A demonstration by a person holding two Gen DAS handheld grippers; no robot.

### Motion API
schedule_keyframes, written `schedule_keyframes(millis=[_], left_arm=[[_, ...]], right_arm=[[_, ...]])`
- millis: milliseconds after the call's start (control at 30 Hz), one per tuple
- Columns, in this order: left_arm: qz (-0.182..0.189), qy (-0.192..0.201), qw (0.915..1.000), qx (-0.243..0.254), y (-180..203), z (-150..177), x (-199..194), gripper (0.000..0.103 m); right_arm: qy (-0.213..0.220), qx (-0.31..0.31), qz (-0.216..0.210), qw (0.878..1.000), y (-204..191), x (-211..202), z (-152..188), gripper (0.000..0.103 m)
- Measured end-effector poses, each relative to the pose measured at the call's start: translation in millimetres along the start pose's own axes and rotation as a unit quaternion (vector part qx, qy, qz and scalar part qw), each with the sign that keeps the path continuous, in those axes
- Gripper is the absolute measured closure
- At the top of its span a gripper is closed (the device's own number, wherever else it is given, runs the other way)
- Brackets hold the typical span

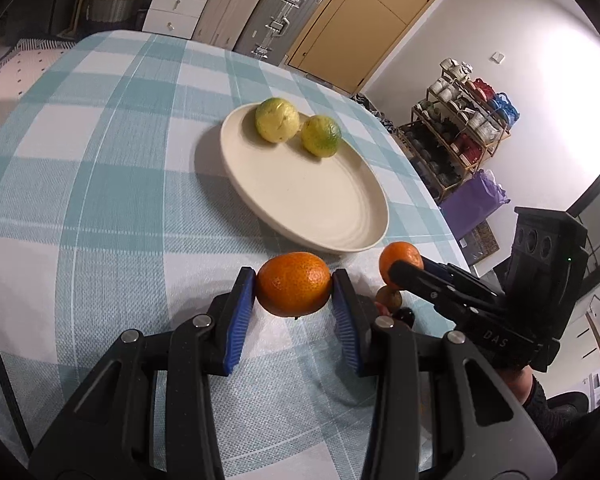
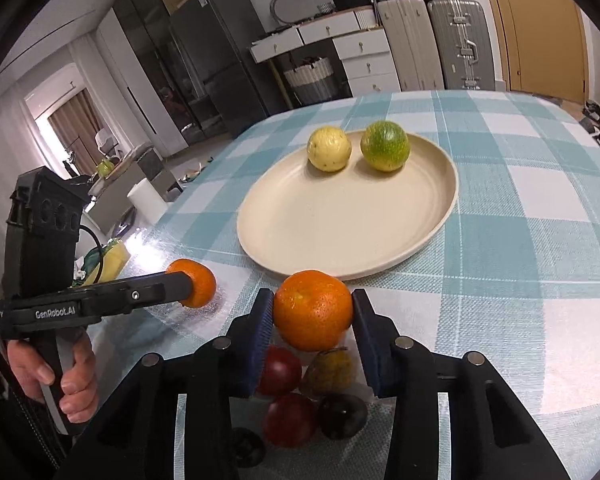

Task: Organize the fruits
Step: 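Carry both oranges over the cream plate and lower them onto it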

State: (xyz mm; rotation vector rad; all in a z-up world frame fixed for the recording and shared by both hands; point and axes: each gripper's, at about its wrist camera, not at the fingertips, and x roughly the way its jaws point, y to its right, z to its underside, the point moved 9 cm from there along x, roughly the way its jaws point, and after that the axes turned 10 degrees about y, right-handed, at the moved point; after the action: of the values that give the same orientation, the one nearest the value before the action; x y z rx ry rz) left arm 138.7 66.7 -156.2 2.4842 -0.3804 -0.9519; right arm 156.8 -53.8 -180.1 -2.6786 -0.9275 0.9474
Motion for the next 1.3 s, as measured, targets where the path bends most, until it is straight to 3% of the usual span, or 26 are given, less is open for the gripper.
schedule_keyframes(millis=[300, 633, 967, 1300], left_arm=[[-0.003, 0.013, 0.9999, 0.007, 4.6, -25.5, 1.1, 0.067], [-0.015, 0.018, 0.9997, 0.011, -1.3, -65.6, 24.7, 0.067], [-0.034, 0.008, 0.9989, 0.031, -4.0, -95.0, 65.4, 0.067], [-0.045, -0.006, 0.9987, 0.022, -18.5, -109.9, 98.2, 0.067]], right_arm=[[0.032, -0.004, 0.000, 0.999, 1.8, -19.5, -16.5, 0.063], [0.044, -0.025, 0.000, 0.999, 2.9, -12.2, -45.5, 0.063], [0.032, -0.028, 0.001, 0.999, 12.1, 28.1, -78.6, 0.063], [0.010, -0.035, -0.002, 0.999, 13.8, 70.1, -90.9, 0.063]])
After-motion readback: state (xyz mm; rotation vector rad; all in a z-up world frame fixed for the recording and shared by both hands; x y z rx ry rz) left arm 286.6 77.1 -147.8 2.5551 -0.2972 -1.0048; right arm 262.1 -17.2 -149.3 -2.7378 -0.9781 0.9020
